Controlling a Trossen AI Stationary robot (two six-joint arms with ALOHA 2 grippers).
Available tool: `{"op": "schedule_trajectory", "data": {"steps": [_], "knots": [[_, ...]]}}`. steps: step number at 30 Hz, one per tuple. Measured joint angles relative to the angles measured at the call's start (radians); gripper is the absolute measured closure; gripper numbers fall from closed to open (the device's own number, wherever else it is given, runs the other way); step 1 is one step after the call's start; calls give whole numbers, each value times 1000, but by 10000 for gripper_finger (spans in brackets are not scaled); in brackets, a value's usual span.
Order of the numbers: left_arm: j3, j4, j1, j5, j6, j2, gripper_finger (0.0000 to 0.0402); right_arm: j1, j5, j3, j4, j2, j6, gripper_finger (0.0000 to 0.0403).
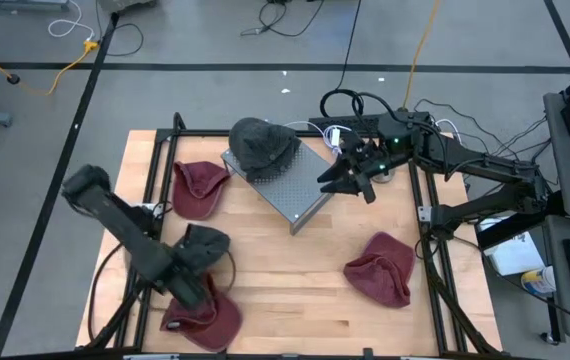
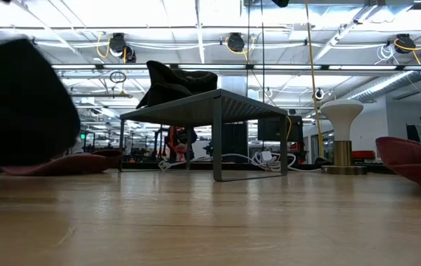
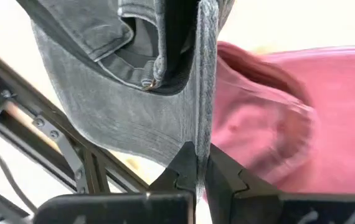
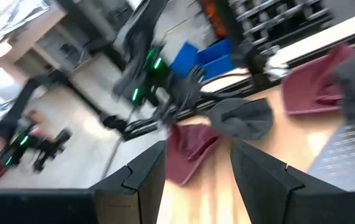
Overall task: Pick & Place hat
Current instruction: Stack the black cap on the black cap on the shelf
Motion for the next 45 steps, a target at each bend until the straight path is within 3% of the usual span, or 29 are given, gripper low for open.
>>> {"op": "schedule_trajectory", "data": {"steps": [4,13,18,22,27,33,45], "knots": [[0,44,1,-15,11,-161,392,0,-63,0,1,4,0,232],[0,220,11,-52,73,-473,392,5,-55,0,0,5,0,232],[0,347,33,3,164,-595,392,31,45,0,3,6,13,232],[0,470,57,102,215,-655,392,67,126,0,30,13,31,232],[0,603,94,237,230,-690,392,94,191,0,82,18,33,232],[0,654,148,318,263,-683,392,108,199,0,123,19,109,224],[0,769,437,680,453,-541,392,124,91,1,179,15,165,109]]}}
